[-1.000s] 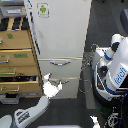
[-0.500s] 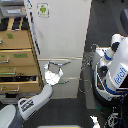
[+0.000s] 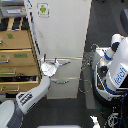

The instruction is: Opening the fridge

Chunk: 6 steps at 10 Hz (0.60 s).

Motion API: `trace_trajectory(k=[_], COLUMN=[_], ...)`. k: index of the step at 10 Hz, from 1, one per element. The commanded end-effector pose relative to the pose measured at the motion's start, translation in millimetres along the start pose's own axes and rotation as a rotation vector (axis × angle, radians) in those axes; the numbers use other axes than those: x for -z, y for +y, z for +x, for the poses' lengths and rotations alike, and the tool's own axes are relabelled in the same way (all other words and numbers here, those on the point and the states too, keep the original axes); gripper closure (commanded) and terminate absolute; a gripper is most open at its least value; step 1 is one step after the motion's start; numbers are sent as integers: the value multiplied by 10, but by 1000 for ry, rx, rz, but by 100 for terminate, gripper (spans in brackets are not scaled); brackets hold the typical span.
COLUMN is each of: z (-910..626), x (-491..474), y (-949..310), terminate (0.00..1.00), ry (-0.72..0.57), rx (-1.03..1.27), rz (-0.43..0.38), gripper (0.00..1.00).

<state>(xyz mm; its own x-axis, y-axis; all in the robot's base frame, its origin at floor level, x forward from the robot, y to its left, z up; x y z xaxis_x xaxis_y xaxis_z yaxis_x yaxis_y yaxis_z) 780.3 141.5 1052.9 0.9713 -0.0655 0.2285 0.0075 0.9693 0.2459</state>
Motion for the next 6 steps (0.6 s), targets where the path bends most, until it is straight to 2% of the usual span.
trace_trajectory(k=[1, 6], z=[685, 1005], x=[-86, 50], y=[444, 957], terminate=[0, 0], ry=[-27, -26], rx=[-43, -68], rz=[61, 101], gripper=[0, 0])
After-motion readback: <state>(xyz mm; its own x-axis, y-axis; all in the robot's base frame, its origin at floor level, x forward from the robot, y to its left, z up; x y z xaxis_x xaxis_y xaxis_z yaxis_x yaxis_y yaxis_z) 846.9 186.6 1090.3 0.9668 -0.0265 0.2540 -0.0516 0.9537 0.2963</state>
